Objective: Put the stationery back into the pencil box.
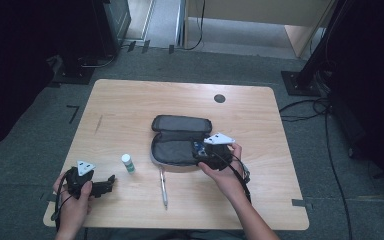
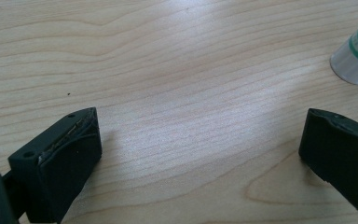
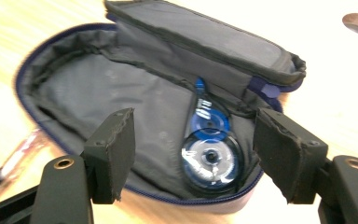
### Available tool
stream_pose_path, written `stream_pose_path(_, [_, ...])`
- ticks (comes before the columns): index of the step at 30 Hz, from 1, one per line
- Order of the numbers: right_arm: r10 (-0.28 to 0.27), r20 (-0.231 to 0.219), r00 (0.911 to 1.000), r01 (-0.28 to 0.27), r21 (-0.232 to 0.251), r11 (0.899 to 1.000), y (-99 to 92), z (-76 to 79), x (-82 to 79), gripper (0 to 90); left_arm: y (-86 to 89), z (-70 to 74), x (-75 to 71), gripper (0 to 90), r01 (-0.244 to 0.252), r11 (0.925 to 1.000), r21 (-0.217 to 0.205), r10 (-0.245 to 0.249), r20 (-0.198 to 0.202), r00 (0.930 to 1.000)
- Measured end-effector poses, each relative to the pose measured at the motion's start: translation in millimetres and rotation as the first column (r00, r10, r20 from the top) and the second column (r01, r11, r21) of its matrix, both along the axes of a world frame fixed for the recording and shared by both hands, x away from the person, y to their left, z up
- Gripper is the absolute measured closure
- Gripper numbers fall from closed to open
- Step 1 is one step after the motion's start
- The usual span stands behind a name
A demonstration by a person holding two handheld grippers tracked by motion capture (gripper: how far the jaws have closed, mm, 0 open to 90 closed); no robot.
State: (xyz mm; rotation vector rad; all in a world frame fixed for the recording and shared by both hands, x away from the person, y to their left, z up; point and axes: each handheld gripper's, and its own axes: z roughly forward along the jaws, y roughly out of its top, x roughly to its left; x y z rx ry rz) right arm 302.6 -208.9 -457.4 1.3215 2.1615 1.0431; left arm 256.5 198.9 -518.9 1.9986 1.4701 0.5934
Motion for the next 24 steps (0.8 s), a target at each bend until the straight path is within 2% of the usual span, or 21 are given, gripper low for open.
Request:
stream_pose_path(13, [0.056, 0.017, 0.9983, -0.057, 0.033, 0.998, 16.9, 10.7, -33.0, 31.7, 0.0, 0.0, 0.0, 0.0, 0.0, 1.0, 0.0, 0.0, 0.0, 1.0])
stream_pose_path(24, [0.111, 0.013, 0.9937, -0.112, 0.058, 0.992, 35.1, 8.2, -52.6, 33.0, -0.1, 0.0, 0.0, 0.0, -0.001, 1.0, -0.001, 0.001, 0.0, 1.0])
